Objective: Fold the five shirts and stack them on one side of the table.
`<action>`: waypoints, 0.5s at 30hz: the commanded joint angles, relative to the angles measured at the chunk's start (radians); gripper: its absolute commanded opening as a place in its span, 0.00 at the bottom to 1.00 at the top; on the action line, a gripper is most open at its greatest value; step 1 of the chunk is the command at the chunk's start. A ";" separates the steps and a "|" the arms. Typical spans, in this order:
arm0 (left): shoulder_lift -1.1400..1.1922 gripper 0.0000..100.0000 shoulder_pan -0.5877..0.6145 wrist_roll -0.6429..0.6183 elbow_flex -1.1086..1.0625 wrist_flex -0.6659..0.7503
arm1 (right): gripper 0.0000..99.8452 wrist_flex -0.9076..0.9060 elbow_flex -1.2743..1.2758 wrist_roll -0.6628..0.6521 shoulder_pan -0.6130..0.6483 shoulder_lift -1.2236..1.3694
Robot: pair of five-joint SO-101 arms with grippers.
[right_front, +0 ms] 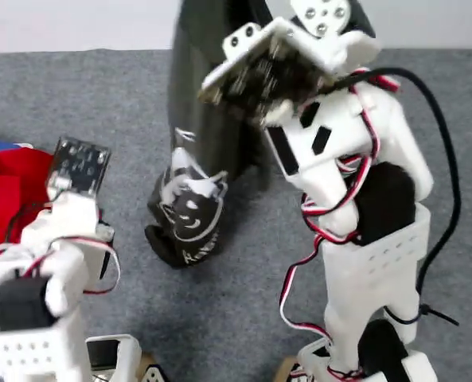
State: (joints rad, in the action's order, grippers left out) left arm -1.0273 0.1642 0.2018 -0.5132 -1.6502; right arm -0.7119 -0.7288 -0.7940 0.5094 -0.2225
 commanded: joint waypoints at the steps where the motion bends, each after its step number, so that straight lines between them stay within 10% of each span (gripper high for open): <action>1: -0.098 0.01 -0.002 -0.008 0.030 0.018 | 0.01 0.148 -0.044 -0.132 0.064 -0.042; 9: -0.183 0.01 0.000 -0.008 0.030 0.015 | 0.01 0.222 -0.032 -0.358 0.254 -0.027; 15: -0.187 0.01 0.000 -0.009 0.030 0.012 | 0.01 0.119 0.167 -0.356 0.081 0.053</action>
State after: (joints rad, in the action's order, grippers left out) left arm -1.2068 0.1642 0.2002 -0.5132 -1.6502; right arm -0.5570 -0.6383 -1.1408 0.6813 -0.1995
